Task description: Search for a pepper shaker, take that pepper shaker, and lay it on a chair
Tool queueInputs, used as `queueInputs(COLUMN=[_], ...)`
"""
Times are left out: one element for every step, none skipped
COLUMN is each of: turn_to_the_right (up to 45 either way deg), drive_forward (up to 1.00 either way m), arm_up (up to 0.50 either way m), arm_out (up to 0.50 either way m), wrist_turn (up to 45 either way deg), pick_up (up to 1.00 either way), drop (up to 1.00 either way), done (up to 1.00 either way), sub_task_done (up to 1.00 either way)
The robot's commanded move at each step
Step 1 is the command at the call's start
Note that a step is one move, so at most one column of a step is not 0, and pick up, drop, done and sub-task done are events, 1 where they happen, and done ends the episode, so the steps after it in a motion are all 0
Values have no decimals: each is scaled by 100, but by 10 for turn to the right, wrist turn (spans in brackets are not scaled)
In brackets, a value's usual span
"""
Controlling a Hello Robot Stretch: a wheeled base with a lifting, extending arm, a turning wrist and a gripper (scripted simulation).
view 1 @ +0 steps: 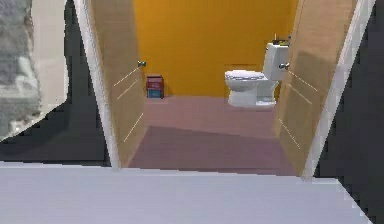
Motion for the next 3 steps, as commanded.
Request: queueInputs(turn_to_the_right=[0, 0, -30], drive_forward=[100, 100, 0], arm_up=[0, 0, 0], arm_out=[0, 0, 0], wrist_turn=[0, 0, 0], pick_up=[0, 0, 0], drop=[0, 0, 0], done=[0, 0, 0], sub_task_done=[0, 0, 0])
